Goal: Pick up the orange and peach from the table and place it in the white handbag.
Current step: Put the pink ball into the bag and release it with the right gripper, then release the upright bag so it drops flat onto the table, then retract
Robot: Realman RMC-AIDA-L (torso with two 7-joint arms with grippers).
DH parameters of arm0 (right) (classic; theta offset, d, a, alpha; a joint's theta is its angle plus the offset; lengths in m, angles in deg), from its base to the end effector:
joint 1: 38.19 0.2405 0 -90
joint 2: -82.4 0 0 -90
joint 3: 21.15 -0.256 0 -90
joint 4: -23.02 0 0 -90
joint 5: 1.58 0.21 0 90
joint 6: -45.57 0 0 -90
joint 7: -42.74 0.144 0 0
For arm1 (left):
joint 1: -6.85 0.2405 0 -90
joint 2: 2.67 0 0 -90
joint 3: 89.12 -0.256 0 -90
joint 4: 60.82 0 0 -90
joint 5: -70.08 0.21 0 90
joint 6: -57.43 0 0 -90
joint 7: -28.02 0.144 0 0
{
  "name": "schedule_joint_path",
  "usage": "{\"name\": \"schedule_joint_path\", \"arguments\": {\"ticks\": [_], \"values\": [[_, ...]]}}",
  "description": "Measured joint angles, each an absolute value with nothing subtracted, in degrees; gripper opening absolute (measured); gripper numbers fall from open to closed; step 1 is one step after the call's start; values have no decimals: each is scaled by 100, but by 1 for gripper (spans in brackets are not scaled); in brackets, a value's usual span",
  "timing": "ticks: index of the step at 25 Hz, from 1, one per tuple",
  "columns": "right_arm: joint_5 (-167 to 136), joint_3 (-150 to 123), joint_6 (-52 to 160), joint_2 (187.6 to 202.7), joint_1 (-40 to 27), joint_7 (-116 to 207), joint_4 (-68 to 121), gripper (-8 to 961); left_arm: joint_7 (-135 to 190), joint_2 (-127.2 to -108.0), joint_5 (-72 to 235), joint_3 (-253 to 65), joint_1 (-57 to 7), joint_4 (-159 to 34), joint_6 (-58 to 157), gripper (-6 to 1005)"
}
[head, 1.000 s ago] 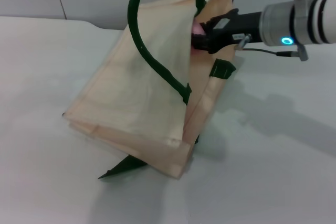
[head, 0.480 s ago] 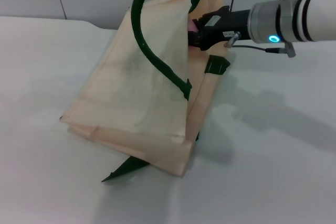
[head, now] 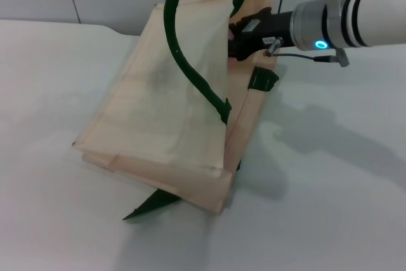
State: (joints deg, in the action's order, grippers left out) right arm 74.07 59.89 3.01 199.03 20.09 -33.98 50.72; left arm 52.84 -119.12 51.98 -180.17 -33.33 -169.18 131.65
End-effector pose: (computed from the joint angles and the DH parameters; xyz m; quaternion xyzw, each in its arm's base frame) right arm 0.1218 0.4608 -0.0705 -0.9554 0.1634 0.0677 0.2366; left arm -0.0118 0.3727 0.0626 -0.9008 -0.0335 0.0291 0.4320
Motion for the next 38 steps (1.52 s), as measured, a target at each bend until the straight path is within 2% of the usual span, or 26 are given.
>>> {"name": "schedule_joint_path", "arguments": {"ticks": [6, 11, 16, 29, 38], "values": [[7427, 5986, 438, 19907, 2012, -3371, 4986, 476, 5281, -11912, 5217, -18017, -3333, -16920, 13155, 120], [7431, 5933, 455, 19893, 1994, -3369, 4943, 714, 5280, -11912, 5244, -18016, -3311, -16927, 13140, 120], [7434, 5927, 465, 19889, 1960, -3367, 4934, 862, 5276, -11913, 5250, -17996, -3287, -16928, 13108, 120], [6516, 5898, 472, 19772, 1809, -2503, 4840, 855, 5160, -11906, 5245, -17898, -2795, -16992, 12551, 119], [6080, 5719, 446, 19768, 1771, -2231, 4851, 854, 5127, -11909, 5022, -17866, -2633, -16959, 12218, 134]]}}
